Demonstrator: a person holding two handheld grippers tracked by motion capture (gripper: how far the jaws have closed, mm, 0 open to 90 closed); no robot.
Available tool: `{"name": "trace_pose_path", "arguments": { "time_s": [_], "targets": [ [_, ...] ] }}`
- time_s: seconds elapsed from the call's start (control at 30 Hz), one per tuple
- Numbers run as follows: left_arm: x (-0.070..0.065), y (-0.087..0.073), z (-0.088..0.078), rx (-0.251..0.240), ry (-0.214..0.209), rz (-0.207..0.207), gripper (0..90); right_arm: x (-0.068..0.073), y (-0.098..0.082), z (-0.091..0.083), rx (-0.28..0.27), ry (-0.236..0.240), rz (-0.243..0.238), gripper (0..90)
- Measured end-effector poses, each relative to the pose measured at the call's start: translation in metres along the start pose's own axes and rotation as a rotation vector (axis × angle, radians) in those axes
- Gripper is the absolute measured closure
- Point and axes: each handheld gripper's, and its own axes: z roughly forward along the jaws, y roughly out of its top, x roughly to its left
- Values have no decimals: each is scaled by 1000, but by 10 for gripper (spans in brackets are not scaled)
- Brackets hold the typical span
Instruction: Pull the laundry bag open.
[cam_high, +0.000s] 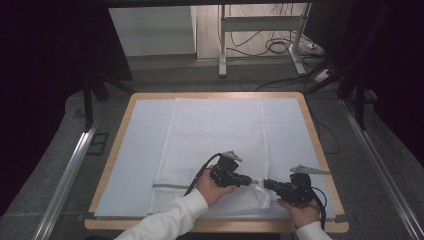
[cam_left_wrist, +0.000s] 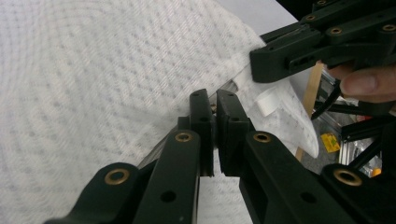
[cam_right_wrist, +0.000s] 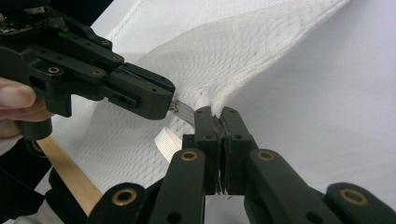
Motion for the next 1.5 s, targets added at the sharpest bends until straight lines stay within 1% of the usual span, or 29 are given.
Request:
{"name": "trace_pose_path", "arguments": {
  "time_s": [0.03,0.07,0.1,0.17,0.2,0.23,0.27,0.3,0.33,0.37,0.43,0.5,0.57,0.63,0.67,0.73,0.77,0.93,1.2,1.4,1.5],
  "targets": [
    [2,-1,-3,-3,-6,-6,875,-1,0,-1,-4,4,-2,865],
    [2,-1,-3,-3,-6,-6,875,-1,0,-1,-4,4,-2,865],
    [2,-1,-5,-8,-12,-7,875,0,0,-1,-5,-1,-7,865],
    [1,-2,-8,-10,-11,-1,874,1,1,-1,-7,3,-11,865],
    [2,-3,-10,-7,7,8,874,2,1,-1,-6,-9,-17,865],
    [2,-3,-10,-7,7,8,874,2,1,-1,-6,-9,-17,865],
    [6,-4,-13,-7,6,-3,875,1,1,-2,-9,-11,-15,865],
    [6,-4,-13,-7,6,-3,874,0,1,-3,-8,-12,-14,866],
    [9,-7,-17,-11,8,-13,875,-1,0,-3,-11,-14,-12,866],
    [9,-7,-17,-11,8,-13,875,-1,0,-3,-11,-14,-12,866],
    [12,-9,-22,-17,1,-21,875,-1,1,-4,-14,-3,-6,866],
    [13,-10,-27,-20,4,-15,875,1,2,-5,-20,-13,-17,865],
    [16,-12,-32,-25,7,-20,874,2,3,-7,-24,-14,-18,866],
    [21,-16,-40,-33,5,-43,874,3,3,-9,-30,-10,-17,866],
    [21,-16,-40,-33,5,-43,875,3,3,-9,-30,-10,-17,866],
    [25,-19,-45,-40,-6,-52,874,5,3,-11,-35,-7,-17,865],
    [26,-22,-49,-47,-4,-51,875,6,4,-12,-38,-8,-23,865],
    [28,-25,-56,-54,2,-50,874,6,5,-13,-40,-8,-24,865],
    [38,-35,-64,-61,12,-79,874,6,6,-13,-38,-15,-33,865],
    [44,-42,-76,-71,31,-86,874,5,5,-12,-33,-21,-36,865],
    [47,-46,-80,-75,31,-96,874,4,5,-10,-29,-23,-35,866]
  ]
}}
